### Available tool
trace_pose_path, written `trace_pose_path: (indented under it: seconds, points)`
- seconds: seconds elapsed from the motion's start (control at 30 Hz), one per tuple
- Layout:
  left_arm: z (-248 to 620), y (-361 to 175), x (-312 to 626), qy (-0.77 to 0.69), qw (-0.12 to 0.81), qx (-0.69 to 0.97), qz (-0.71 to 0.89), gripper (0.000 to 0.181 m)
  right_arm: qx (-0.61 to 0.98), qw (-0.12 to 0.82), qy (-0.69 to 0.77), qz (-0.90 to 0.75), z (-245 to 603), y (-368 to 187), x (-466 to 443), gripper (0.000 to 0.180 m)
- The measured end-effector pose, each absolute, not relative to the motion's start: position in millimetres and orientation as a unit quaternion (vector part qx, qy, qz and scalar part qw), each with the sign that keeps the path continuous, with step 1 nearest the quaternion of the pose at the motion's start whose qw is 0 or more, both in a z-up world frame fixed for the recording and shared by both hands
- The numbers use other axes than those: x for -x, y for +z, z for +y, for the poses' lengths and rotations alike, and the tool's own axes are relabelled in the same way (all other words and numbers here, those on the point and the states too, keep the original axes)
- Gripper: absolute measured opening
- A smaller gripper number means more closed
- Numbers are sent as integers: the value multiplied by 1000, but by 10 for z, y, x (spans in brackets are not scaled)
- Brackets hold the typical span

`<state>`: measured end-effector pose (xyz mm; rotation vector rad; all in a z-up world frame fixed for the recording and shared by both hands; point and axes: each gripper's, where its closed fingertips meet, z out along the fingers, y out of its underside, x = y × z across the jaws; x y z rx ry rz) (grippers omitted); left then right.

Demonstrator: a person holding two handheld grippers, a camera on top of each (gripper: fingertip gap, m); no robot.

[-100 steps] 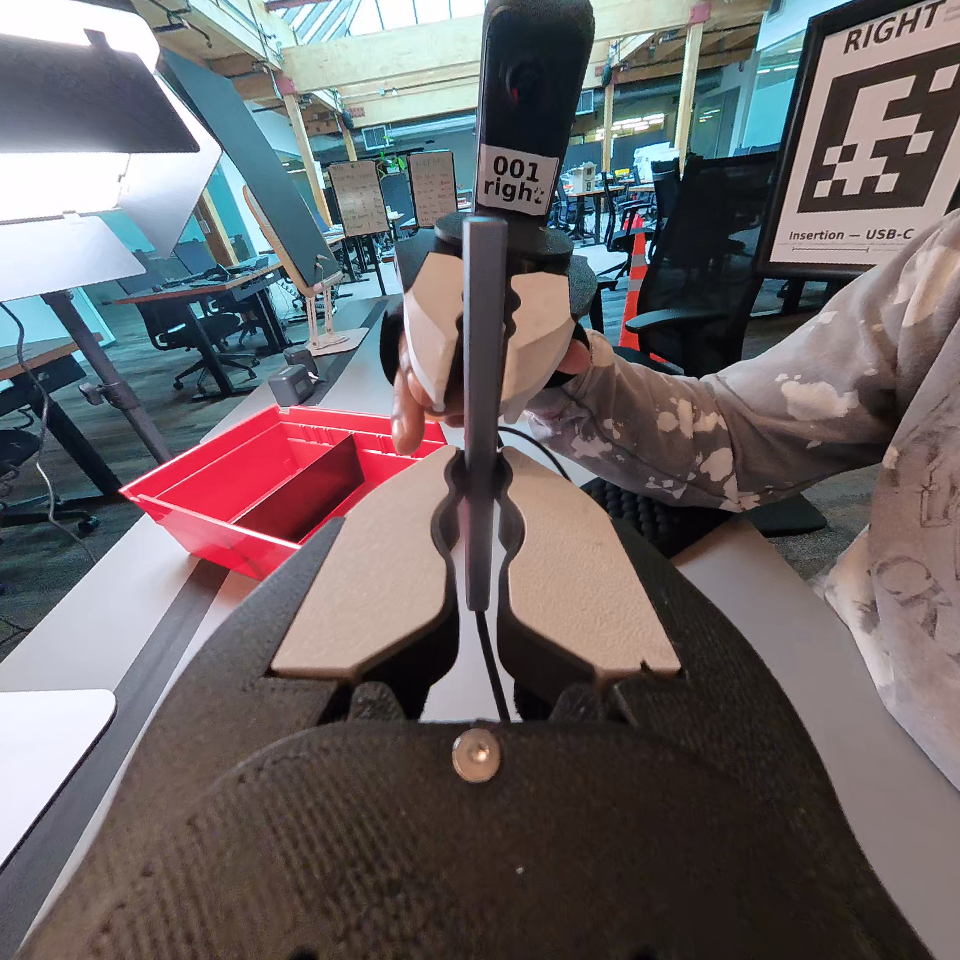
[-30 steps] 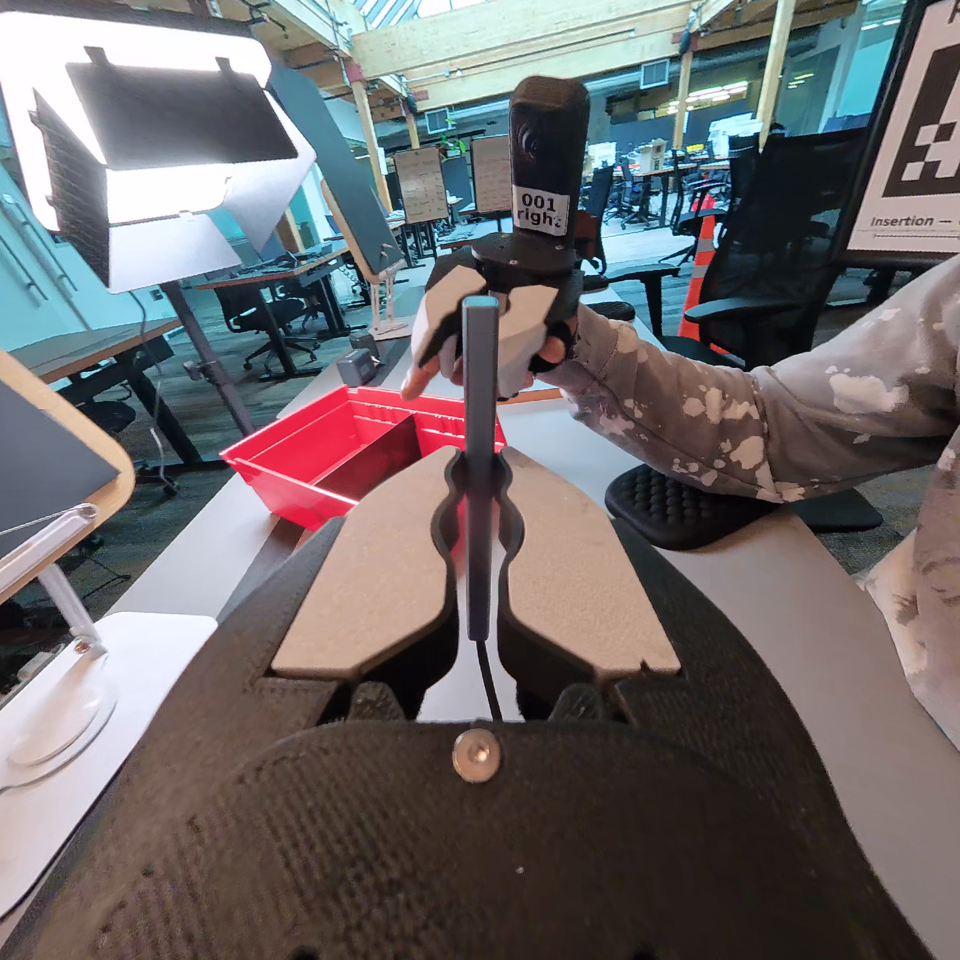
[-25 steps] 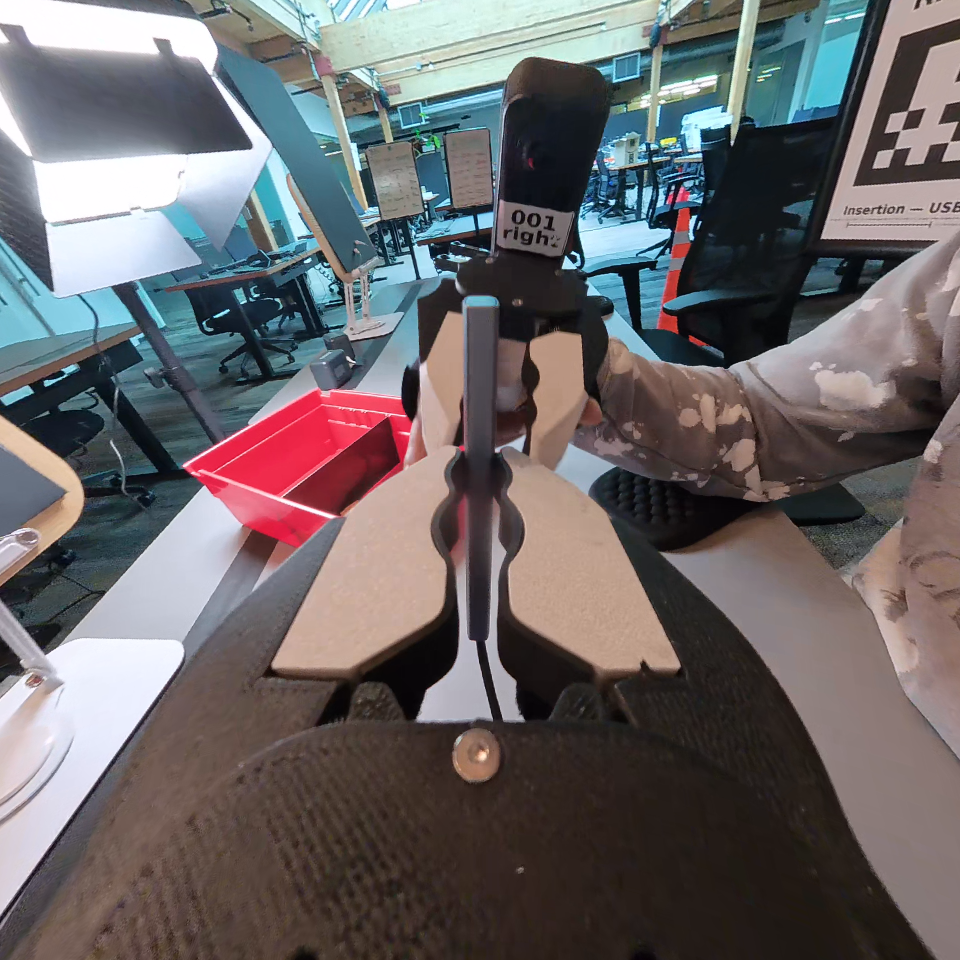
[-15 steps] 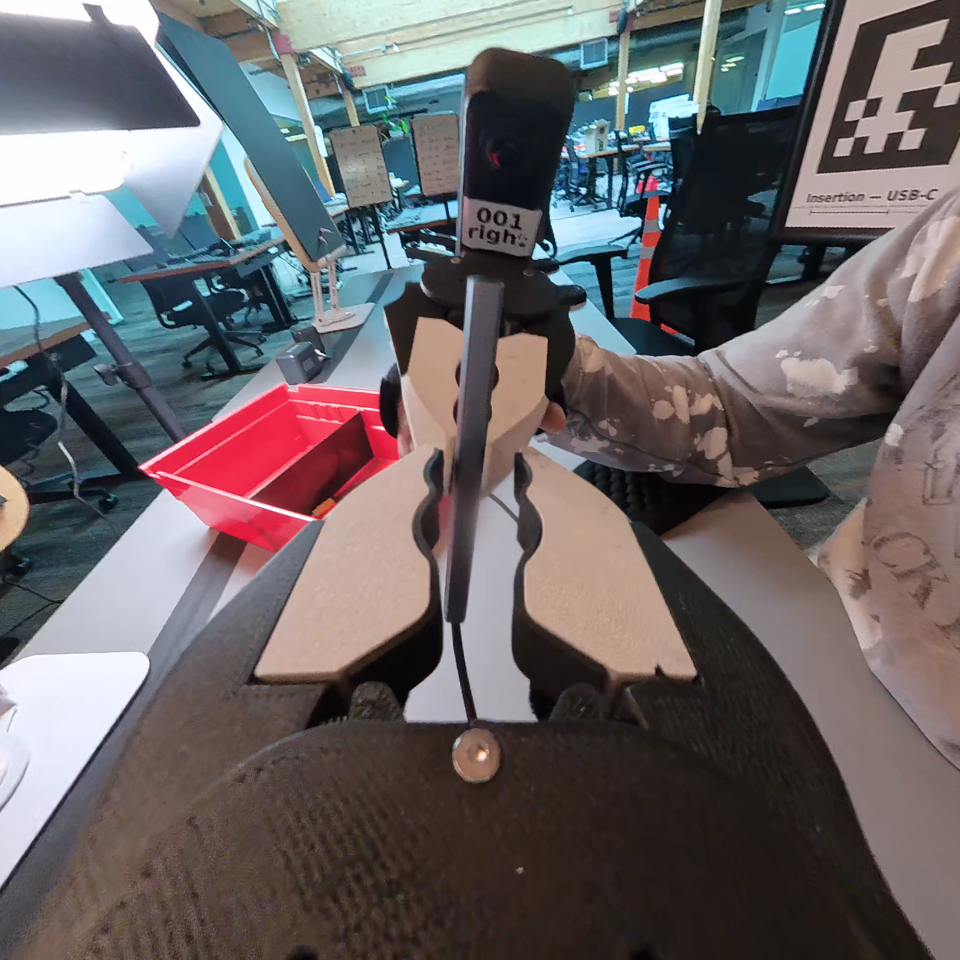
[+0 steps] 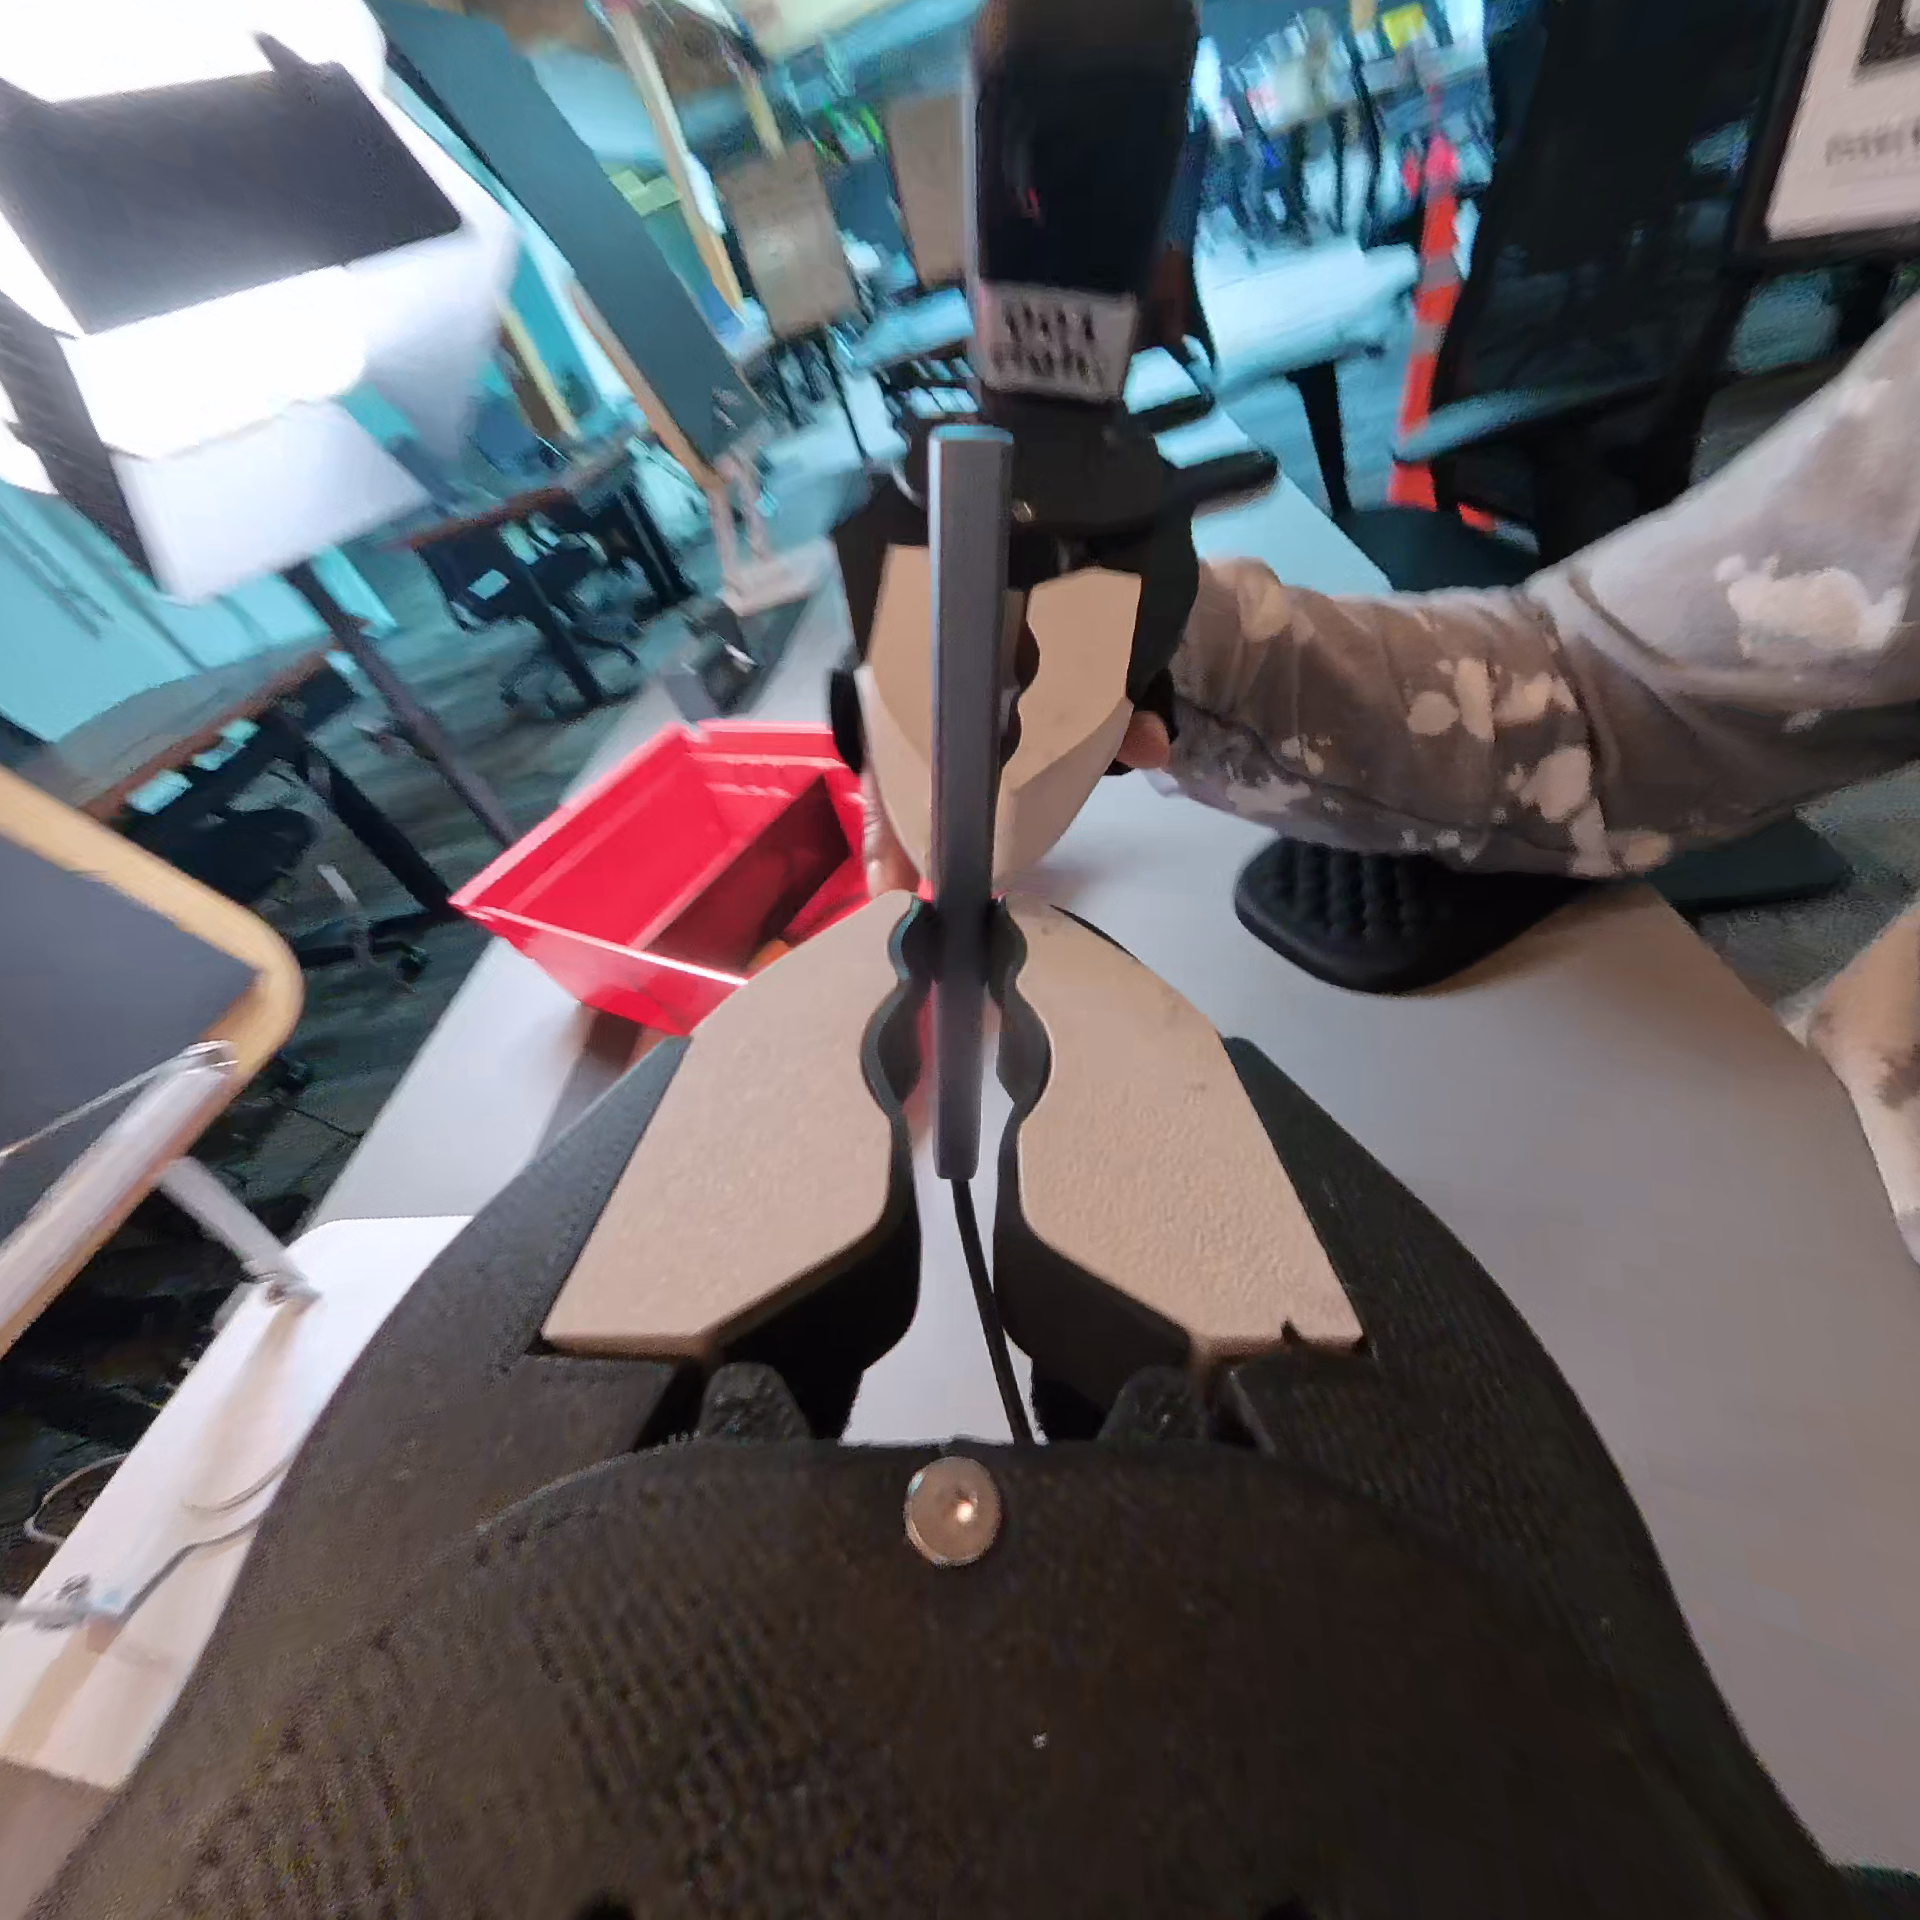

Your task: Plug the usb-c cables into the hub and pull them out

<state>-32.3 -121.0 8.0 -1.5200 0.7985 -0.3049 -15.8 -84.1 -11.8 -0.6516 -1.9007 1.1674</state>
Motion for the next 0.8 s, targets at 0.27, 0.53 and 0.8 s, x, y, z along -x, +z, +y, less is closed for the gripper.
trace_pose_path:
  seconds: [0.27,0.53,0.8]
  points:
    - [-1567,490,935,-97,697,652,283,10,349,545,424,-633,224,375,-132,7]
    - [-1358,318,732,-101,678,664,298,10,368,797,255,-405,1044,926,-442,6]
    - [-1312,255,701,-110,672,668,299,10,400,785,150,-449,1479,309,-207,7]
